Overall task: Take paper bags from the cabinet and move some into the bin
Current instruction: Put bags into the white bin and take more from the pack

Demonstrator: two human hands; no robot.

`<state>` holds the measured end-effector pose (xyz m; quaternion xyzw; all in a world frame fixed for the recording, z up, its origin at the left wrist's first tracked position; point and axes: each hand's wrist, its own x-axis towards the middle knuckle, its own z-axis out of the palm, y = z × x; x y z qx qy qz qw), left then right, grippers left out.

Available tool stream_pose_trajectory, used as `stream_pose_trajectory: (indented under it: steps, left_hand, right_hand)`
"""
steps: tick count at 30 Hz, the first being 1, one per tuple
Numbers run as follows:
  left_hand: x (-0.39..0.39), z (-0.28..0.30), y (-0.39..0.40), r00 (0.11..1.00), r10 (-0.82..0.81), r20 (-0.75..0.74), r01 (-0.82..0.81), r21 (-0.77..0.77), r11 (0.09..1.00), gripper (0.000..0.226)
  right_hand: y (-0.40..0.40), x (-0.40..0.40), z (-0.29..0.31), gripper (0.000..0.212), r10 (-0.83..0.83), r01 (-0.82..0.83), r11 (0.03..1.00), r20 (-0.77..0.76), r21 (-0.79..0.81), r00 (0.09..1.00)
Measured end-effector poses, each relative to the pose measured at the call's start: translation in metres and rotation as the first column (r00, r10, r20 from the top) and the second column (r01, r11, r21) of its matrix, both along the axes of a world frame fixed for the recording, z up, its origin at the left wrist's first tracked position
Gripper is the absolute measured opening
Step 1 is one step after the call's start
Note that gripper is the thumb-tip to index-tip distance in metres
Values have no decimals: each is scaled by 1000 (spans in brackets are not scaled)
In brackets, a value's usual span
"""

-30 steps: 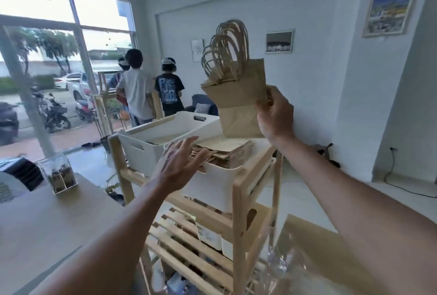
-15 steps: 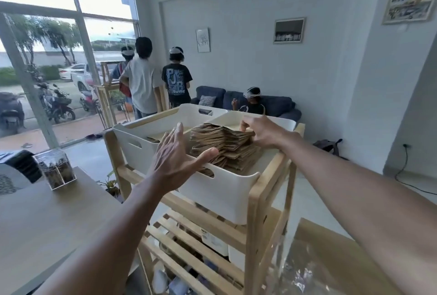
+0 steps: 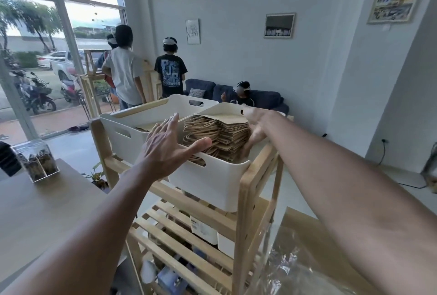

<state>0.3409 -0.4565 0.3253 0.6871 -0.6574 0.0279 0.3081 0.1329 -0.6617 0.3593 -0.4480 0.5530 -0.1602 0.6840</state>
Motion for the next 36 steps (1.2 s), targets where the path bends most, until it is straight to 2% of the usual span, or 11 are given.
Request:
stream_pose_trajectory:
  steps: [2, 11, 14, 18, 22, 24, 27, 29, 31, 34, 36]
  left_hand:
    - [0, 0, 0, 1000, -7, 12, 7, 1, 1000, 141]
    - [-2, 5, 2, 999, -23, 33, 23, 7, 1000, 136]
    - [-6, 2, 5, 1000, -7, 16, 8, -43, 999, 127]
    - [-32, -18, 22, 992, -1, -130, -30, -242, 970, 78]
    - [-82, -47, 64, 974, -32, -226, -66, -414, 908, 58]
    - [-106, -65, 90, 976, -62, -207, -34, -432, 901, 53]
    - [-135, -100, 122, 925, -313, -218, 253, -263, 931, 40]
    - [-155, -125, 139, 830, -414, -375, 441, -14, 897, 33]
    - [-179, -150, 158, 748, -358, -559, 589, 311, 746, 27]
    - [-217, -187, 182, 758, -269, -595, 646, 626, 436, 30]
    - [-240, -210, 186, 754, -263, -602, 650, 625, 433, 36]
  right_hand:
    - [-6, 12, -6, 131, -41, 40, 998, 29, 40, 999]
    - [2, 1, -3, 149, -11, 9, 1000, 123, 11, 992]
    - [50, -25, 23, 128, 51, -35, 995, 170, -93, 984]
    - [121, -81, 35, 99, 144, -48, 965, 369, -257, 918]
    - [193, -139, -5, 69, -77, 250, 917, 478, -311, 875]
    - [230, -166, -37, 62, -137, 273, 914, 404, -301, 905]
    - [284, -200, -84, 57, -186, 221, 942, 157, -254, 970]
    - [318, -220, -113, 55, -214, 206, 955, -15, -214, 977]
    - [343, -239, -149, 55, -242, 194, 956, -217, -220, 946]
    - [374, -276, -201, 62, -252, 166, 963, -486, -214, 837]
    - [389, -295, -226, 58, -283, 246, 959, -463, -141, 840]
